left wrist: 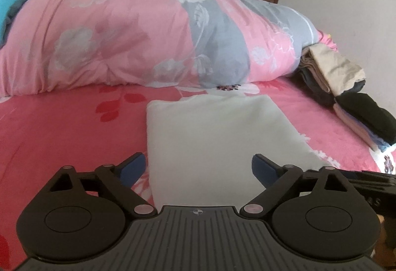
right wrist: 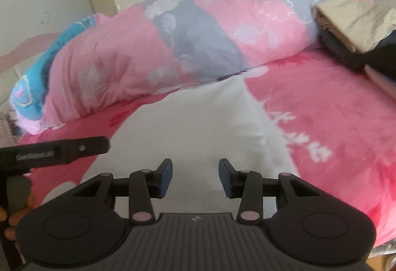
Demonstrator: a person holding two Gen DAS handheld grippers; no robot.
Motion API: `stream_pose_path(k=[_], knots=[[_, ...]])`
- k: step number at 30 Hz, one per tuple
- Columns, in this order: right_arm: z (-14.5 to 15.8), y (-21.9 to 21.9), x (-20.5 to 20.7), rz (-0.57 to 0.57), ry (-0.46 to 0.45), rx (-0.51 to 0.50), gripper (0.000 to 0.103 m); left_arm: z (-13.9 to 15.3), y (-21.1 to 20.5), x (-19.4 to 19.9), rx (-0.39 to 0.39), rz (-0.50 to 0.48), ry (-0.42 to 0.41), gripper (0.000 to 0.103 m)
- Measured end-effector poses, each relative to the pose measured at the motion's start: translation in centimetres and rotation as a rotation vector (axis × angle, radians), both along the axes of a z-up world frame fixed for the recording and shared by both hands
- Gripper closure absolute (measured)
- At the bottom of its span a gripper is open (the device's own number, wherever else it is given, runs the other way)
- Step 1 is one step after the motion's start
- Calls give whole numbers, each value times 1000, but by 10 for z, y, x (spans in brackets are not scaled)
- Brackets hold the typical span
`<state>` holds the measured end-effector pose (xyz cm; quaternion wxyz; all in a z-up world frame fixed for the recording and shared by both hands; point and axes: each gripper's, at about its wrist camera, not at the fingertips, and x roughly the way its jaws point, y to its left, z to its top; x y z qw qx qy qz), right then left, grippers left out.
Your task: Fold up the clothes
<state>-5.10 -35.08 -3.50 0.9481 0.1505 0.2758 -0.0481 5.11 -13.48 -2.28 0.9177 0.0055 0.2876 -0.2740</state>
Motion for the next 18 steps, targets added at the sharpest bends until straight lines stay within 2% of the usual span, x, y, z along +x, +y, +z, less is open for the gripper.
stream_pose_path(k=[1,6,11,18], knots=[[-1,-1,3,-11,5,-3,59,-1,-1,1,4,-8,-1,23],[-4,-1,11,-46,20,-30,59,-8,-7,6,17,-46,16,39],[-6,7,14,-48,19,-77,59,-20,-10,9,49,-67,30,41],[-9,5,16,-47,31,-72,60,-25,-12,7,67,-72,14,41]])
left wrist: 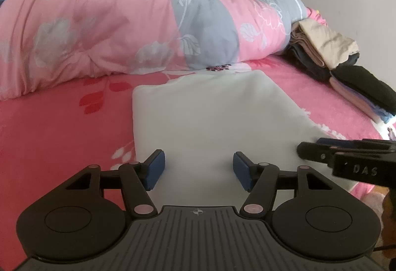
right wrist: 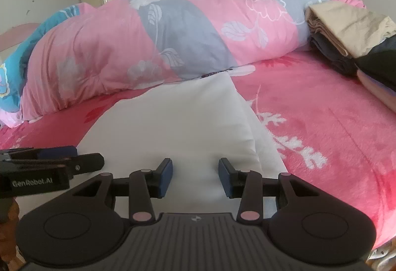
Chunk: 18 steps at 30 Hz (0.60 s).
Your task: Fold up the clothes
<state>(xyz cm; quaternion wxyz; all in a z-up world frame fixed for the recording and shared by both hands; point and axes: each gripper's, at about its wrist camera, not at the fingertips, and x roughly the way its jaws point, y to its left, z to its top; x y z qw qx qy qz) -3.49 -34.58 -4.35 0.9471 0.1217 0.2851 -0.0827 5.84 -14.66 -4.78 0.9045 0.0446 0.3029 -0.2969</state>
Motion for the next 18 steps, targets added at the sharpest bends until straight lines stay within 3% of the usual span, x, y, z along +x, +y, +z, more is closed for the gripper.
stream_pose_path(k=[6,9,18], knots=[[3,5,-7,4,14,-23,60,0,1,1,-7,4,11,41],[-2,-1,-9,-10,20,14,60,0,2,1,-8,6,14,41],[11,11,-15,3,-33,20,60,-1,3,1,-7,7,12,41]])
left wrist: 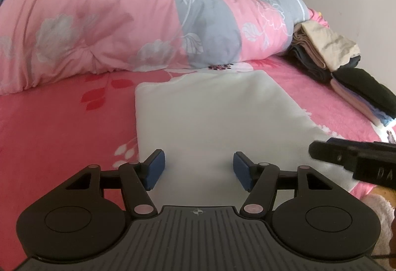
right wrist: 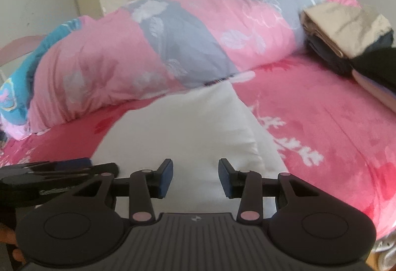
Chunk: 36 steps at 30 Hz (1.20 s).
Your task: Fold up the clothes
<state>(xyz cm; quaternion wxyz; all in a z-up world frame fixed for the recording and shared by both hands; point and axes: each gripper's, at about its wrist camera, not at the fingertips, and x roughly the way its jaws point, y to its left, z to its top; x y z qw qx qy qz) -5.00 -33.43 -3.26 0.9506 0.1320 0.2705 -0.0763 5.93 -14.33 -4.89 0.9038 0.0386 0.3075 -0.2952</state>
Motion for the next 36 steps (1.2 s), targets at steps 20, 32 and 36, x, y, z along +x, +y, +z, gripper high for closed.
stream_pose_path(k=[20,32,36], knots=[[-25,7,1,2,22,-15,60,1,0,-1,16,-3,-3,39],[-26,8,2,-1,25,-12,60,0,0,-1,18,-6,0,38],[-25,7,2,3,28,-7,60,0,0,-2,12,2,1,38]])
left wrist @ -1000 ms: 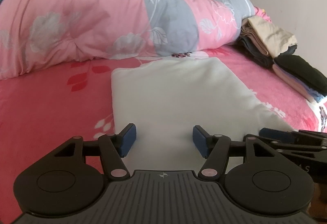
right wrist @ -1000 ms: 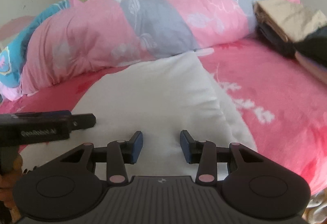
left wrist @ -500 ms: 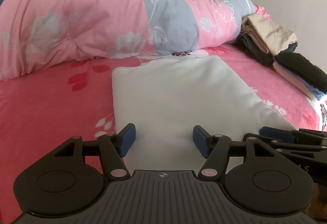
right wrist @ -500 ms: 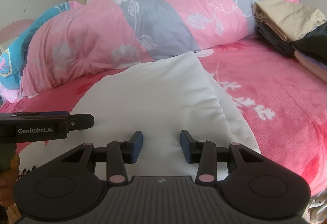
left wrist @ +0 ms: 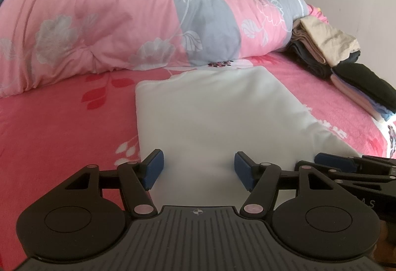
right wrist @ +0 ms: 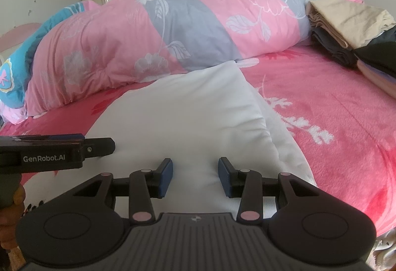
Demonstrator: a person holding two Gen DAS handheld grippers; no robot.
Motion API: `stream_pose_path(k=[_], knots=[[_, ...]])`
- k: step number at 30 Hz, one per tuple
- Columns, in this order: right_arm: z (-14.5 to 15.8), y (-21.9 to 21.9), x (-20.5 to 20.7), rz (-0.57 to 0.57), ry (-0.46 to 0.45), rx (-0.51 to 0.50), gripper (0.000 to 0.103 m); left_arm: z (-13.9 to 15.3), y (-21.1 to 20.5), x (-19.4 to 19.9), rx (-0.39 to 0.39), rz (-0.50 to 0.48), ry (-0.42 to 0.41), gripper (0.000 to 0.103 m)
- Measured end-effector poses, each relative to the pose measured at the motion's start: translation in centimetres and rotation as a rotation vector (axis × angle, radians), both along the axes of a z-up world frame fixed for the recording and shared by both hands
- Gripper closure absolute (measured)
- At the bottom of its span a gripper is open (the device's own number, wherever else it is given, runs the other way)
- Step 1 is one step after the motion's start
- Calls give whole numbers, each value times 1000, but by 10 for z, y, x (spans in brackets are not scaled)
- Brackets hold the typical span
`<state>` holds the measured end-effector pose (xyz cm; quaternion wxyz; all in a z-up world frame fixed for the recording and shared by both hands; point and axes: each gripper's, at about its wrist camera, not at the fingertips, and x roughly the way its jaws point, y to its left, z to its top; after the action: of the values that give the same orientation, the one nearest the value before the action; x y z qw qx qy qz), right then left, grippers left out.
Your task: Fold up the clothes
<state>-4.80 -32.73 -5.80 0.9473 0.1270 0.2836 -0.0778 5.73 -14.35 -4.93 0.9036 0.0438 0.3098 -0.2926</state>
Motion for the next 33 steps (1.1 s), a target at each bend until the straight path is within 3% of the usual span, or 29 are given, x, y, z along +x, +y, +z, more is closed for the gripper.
stream_pose_path(k=[33], knots=[[0,-3,1,0,4,18,60,0,3,0,-7,20,19,38]])
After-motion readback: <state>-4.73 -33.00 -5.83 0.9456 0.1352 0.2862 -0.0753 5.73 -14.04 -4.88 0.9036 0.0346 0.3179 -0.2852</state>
